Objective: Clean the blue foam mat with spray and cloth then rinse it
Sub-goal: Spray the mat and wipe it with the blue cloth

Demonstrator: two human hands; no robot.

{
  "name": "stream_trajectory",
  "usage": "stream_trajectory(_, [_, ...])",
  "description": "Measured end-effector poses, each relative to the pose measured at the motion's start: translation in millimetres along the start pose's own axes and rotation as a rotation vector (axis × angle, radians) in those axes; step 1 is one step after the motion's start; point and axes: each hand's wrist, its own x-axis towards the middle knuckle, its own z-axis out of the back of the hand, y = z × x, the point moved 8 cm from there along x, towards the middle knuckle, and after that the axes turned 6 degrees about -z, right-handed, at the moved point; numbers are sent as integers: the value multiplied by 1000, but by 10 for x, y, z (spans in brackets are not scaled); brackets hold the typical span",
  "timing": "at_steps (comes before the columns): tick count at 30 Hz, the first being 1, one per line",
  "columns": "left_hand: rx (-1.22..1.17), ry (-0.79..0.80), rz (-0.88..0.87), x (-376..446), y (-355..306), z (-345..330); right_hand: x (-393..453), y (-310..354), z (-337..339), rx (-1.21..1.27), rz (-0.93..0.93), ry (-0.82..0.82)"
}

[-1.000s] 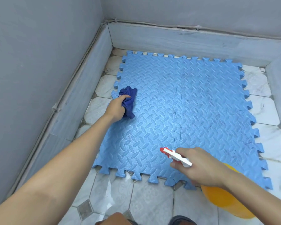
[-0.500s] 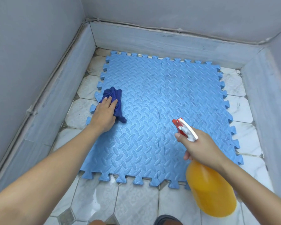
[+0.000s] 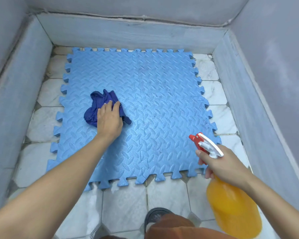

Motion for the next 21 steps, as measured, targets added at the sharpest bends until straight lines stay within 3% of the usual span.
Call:
stream_trajectory(6, [65,64,-63,32,-135,-130,-214,-618,27,45,-116,15])
stream_trajectory(9, [82,143,-124,66,-73,-183,-168,-706,255,146,-131,-102])
stream_trajectory(14, [81,140,-156,62,-8,-222,19,-308,565,166,-59,-236])
stream_trajectory(21, [131,121,-175,106,18,-267,288,189,757,230,79,-250])
